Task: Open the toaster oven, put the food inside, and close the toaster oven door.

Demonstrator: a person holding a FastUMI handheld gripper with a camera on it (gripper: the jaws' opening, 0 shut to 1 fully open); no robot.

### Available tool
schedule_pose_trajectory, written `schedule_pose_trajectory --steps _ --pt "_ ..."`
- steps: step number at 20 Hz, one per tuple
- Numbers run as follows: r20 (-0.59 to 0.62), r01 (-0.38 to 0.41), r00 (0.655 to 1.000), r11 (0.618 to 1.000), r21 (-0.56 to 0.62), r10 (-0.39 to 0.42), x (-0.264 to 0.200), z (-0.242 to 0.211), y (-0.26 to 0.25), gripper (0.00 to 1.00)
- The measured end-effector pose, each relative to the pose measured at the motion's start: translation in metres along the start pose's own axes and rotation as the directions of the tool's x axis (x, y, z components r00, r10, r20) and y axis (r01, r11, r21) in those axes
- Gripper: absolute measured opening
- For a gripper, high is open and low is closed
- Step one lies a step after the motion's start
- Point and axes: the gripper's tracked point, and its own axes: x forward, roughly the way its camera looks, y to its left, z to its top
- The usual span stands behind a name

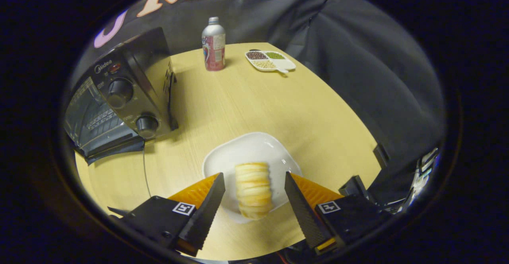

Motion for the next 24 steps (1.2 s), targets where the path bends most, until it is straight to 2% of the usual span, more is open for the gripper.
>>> schedule_pose_trajectory --steps 3,7,11,14,16,17,19,24 --pt "-0.024 -0.004 1.0 1.0 0.02 0.005 0.008 -0.01 -0.006 0.96" --pt "-0.098 -0.012 0.995 0.999 0.031 0.015 0.017 -0.033 -0.004 0.78" --pt "-0.073 -0.027 0.997 0.995 0.095 0.034 0.02 -0.031 0.001 0.61" --pt "-0.069 -0.031 0.997 0.996 0.078 0.037 0.025 -0.028 0.002 0.48" --pt "-0.057 -0.064 0.996 0.995 0.076 0.069 0.022 -0.026 0.007 0.39" --pt "-0.046 -0.052 0.997 0.996 0.078 0.056 0.02 -0.024 0.006 0.35" --pt "0.002 -0.037 0.999 0.995 0.097 0.037 0.01 -0.013 0.006 0.35" --pt "0.158 -0.105 0.984 0.98 0.17 0.078 -0.029 0.027 0.029 0.34"
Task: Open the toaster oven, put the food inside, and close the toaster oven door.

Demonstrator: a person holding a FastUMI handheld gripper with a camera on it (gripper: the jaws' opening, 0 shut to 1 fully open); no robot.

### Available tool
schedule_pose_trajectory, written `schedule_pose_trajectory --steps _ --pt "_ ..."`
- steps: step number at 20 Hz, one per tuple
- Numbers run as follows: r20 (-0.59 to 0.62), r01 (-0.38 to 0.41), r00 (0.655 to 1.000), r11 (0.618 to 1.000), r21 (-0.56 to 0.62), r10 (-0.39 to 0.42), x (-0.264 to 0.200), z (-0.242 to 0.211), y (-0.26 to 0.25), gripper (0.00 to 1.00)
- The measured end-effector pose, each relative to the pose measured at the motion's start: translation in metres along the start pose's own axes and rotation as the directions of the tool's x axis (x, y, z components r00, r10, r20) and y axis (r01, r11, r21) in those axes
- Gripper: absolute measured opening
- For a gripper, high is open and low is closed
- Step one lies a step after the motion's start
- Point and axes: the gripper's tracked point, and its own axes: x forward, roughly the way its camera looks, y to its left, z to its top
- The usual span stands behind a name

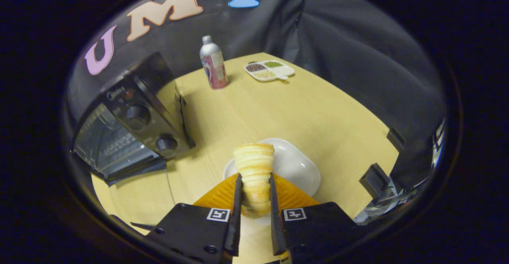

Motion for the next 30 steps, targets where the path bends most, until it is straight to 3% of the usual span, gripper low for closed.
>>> schedule_pose_trajectory --steps 4,8,16,21,30 --pt "0.099 -0.11 0.99 0.989 0.096 0.101 -0.034 0.019 0.044 0.34" --pt "0.145 -0.224 0.97 0.953 0.206 0.196 -0.062 0.017 0.087 0.34" --pt "0.113 -0.358 0.934 0.875 0.326 0.34 -0.089 -0.019 0.168 0.34" --pt "0.095 -0.4 0.914 0.844 0.358 0.394 -0.081 -0.026 0.221 0.34" --pt "0.097 -0.387 0.916 0.795 0.467 0.389 -0.039 -0.019 0.274 0.34"
